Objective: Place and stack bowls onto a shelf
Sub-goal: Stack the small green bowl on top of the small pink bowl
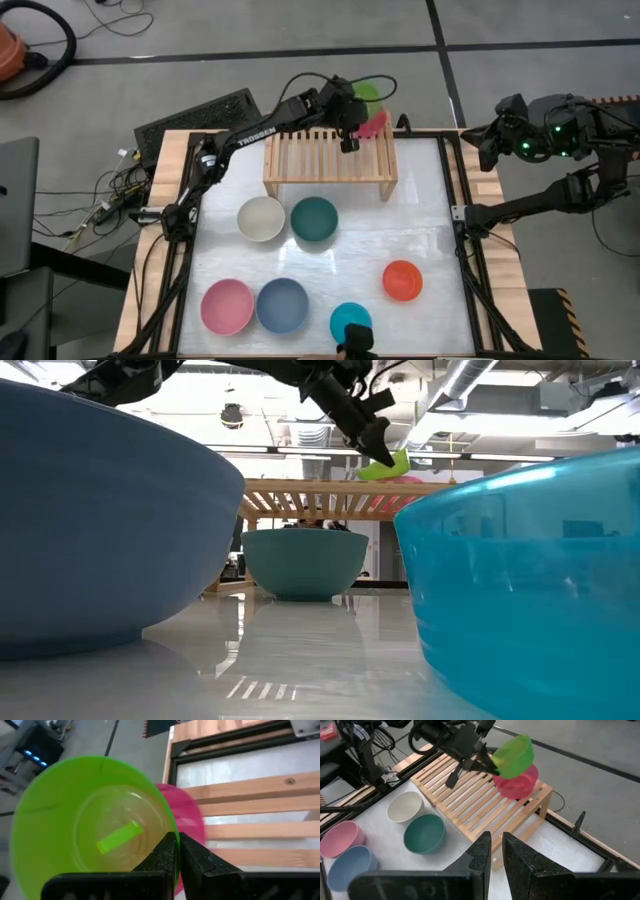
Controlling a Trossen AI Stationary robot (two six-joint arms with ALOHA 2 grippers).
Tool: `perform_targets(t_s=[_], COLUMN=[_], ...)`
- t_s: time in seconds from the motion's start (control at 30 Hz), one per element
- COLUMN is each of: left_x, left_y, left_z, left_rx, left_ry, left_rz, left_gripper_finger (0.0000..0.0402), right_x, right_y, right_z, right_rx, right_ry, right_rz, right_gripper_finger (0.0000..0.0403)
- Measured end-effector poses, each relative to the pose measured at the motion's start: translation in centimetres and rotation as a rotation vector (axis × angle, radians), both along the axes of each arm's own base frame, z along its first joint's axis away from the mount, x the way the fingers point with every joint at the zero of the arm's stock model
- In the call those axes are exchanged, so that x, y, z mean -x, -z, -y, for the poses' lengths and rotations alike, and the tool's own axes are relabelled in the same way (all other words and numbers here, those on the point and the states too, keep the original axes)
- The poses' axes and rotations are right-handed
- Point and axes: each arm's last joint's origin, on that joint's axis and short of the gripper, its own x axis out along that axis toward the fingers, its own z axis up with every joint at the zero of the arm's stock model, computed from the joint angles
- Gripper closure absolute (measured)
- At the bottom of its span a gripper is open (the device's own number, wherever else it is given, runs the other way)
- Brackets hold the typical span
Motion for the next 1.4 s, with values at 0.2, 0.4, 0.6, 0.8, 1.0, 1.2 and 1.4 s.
perform_targets(t_s=[0.2, 0.4, 0.6, 0.8, 1.0, 1.2, 1.4], left_x=[-0.1, -0.5, -0.6, -0.5, -0.7, -0.7, -0.6], left_y=[0.1, 1.0, 0.8, 1.0, 1.0, 0.9, 0.9], left_z=[0.3, 0.5, 0.6, 0.7, 1.0, 1.0, 0.9], left_rx=[-0.022, -0.047, -0.082, -0.076, -0.103, -0.113, -0.132], left_ry=[0.064, 0.099, 0.099, 0.130, 0.137, 0.125, 0.094], left_rz=[-0.021, -0.071, -0.074, -0.092, -0.101, -0.099, -0.110], left_gripper_finger=[0.0401, 0.0401, 0.0401, 0.0401, 0.0395, 0.0359, 0.0314], right_x=[0.0, 0.0, 0.0, 0.0, 0.0, 0.0, 0.2], right_y=[0.0, 0.0, 0.0, 0.0, 0.0, 0.0, 0.0], right_z=[0.0, 0.0, 0.0, 0.0, 0.1, 0.1, 0.0], right_rx=[0.011, 0.011, 0.005, 0.005, 0.010, 0.013, 0.013], right_ry=[0.015, 0.016, 0.021, 0.021, 0.018, 0.016, 0.016], right_rz=[-0.001, -0.001, 0.003, 0.003, 0.000, -0.002, 0.001], right_gripper_finger=[0.0327, 0.0327, 0.0327, 0.0327, 0.0327, 0.0327, 0.0327])
